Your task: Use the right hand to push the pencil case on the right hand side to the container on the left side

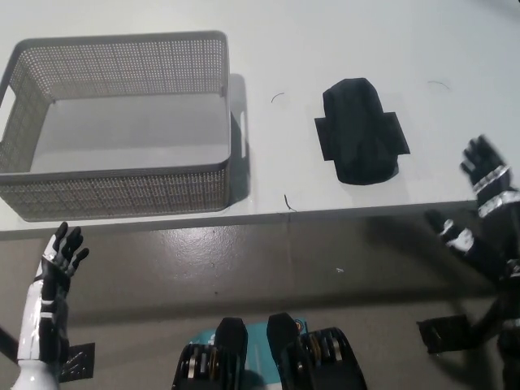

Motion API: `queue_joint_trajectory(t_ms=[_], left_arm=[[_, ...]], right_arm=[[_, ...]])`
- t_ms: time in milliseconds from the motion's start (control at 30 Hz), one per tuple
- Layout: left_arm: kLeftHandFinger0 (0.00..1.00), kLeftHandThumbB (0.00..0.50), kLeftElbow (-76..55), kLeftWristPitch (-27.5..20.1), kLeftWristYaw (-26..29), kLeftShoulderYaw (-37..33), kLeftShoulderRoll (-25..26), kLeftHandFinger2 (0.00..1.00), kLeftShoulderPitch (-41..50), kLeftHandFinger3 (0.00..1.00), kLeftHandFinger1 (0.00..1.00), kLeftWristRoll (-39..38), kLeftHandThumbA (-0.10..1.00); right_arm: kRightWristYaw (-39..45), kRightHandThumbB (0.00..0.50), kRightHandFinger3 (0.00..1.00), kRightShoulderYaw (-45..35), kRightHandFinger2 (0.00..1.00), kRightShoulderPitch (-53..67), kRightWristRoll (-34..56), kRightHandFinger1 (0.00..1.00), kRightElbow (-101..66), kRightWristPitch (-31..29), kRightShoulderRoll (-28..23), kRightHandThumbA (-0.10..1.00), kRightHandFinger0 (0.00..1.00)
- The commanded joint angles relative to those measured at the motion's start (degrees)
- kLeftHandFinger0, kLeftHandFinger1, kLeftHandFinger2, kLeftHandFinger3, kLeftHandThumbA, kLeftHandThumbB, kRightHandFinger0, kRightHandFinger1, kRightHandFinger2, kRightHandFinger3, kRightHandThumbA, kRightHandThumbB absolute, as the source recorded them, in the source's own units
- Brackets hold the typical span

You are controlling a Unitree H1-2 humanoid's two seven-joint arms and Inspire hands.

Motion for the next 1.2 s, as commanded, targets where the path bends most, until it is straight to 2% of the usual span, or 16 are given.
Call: queue_joint_trajectory(t_ms=[0,267,400,467,500,633,733,767,1167], left_arm=[[1.0,0.203,-2.2,-3.3,-1.4,0.4,0.9,1.0,-0.6,1.0,1.0,-1.0,1.0],[1.0,0.212,-2.8,-3.3,-1.8,0.7,0.7,1.0,-0.3,1.0,1.0,-1.1,1.0],[1.0,0.271,-2.9,-3.3,-2.5,0.7,0.5,1.0,-0.4,1.0,1.0,-2.2,1.0],[1.0,0.289,-3.1,-3.3,-2.5,0.6,0.3,1.0,-0.4,1.0,1.0,-2.2,1.0],[1.0,0.31,-3.1,-3.3,-2.6,0.4,0.3,1.0,-0.4,1.0,1.0,-2.2,1.0],[1.0,0.33,-2.7,-3.3,-3.5,0.2,0.3,1.0,-0.5,1.0,1.0,-2.9,1.0],[1.0,0.324,-2.9,-3.3,-4.0,-0.1,-0.1,1.0,-0.4,1.0,1.0,-2.9,1.0],[1.0,0.32,-3.0,-3.3,-4.2,-0.3,-0.3,1.0,-0.4,1.0,1.0,-2.7,1.0],[1.0,0.293,-4.0,-3.3,-5.5,-1.5,-1.6,1.0,0.3,1.0,1.0,-2.8,1.0]], right_arm=[[-0.1,0.328,1.0,-2.0,1.0,-4.5,2.7,1.0,-1.5,-0.7,-1.6,1.0,1.0],[0.2,0.289,1.0,-4.3,1.0,-12.9,3.8,1.0,4.5,-0.9,-4.0,1.0,1.0],[1.0,0.264,1.0,-4.6,1.0,-18.3,4.0,1.0,10.6,-1.9,-5.5,1.0,1.0],[0.9,0.285,1.0,-4.7,1.0,-20.7,3.7,1.0,13.3,-1.5,-5.9,1.0,1.0],[0.8,0.319,1.0,-4.8,1.0,-22.4,3.8,1.0,15.4,-1.1,-6.1,1.0,1.0],[0.8,0.329,1.0,-5.0,1.0,-26.4,3.5,1.0,20.4,-1.4,-6.4,1.0,1.0],[0.8,0.312,1.0,-4.7,1.0,-29.5,2.6,1.0,24.9,-2.3,-6.7,1.0,1.0],[0.9,0.292,1.0,-4.7,1.0,-31.1,2.6,1.0,27.2,-2.7,-6.7,1.0,1.0],[1.6,0.317,1.0,-3.8,1.0,-45.7,1.0,1.0,53.9,-9.8,-7.3,1.0,1.0]])
